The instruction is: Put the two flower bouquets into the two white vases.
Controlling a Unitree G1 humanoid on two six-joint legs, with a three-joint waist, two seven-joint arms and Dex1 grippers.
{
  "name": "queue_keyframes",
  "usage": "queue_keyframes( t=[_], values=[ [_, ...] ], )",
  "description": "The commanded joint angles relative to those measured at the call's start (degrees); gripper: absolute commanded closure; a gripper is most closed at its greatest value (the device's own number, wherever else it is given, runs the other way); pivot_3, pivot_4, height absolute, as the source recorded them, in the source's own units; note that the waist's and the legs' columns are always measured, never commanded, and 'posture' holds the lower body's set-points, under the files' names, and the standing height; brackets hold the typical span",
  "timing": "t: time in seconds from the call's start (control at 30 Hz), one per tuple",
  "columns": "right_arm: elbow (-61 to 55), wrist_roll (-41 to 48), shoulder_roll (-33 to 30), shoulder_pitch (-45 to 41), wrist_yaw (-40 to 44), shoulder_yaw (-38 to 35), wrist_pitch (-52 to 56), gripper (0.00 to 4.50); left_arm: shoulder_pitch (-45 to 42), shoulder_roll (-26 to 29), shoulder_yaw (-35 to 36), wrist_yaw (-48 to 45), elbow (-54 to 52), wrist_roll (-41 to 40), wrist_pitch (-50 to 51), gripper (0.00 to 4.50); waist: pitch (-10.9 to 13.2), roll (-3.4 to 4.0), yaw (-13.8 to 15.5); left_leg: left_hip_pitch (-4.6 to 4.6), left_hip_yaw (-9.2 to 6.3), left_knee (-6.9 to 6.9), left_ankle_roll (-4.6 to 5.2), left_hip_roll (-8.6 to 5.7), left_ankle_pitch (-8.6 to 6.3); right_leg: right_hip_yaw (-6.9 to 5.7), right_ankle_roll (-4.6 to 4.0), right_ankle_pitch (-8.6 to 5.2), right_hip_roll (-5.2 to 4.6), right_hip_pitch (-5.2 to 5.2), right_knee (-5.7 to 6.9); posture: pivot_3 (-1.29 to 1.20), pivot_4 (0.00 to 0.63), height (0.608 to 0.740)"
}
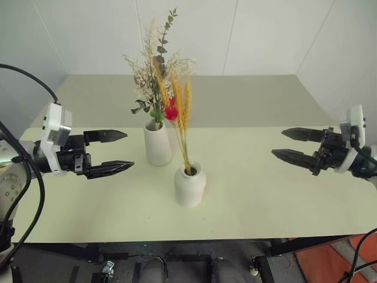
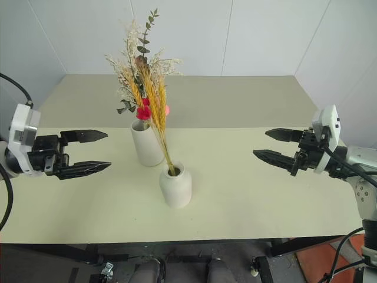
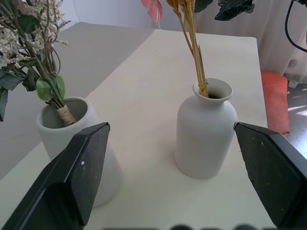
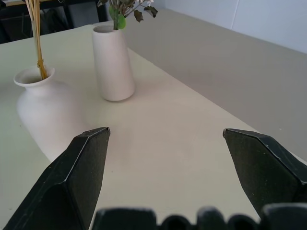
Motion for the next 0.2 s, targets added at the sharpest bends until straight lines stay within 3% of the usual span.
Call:
queue_keyframes(
  t=[0.03,0.2],
  values=[
    [-1.74,0.12,-0.38,-0.62,-0.45,-1.78,-0.33,0.01,0.62,0.76,2.64,0.75,-2.46,-1.42,0.06,0.00,0.00,0.00,0.04,0.00,0.00,0.00,0.00,0.00,0.00,0.00,0.00,0.00,0.00,0.00,0.00,0.00,0.150,0.740],
    [-4.37,0.45,0.06,1.61,-2.30,-2.47,1.01,0.01,3.59,0.43,4.05,1.76,-5.17,-2.51,1.01,0.00,0.00,0.00,0.06,0.00,0.00,0.00,0.00,0.00,0.00,0.00,0.00,0.00,0.00,0.00,0.00,0.00,0.150,0.740]
  ],
)
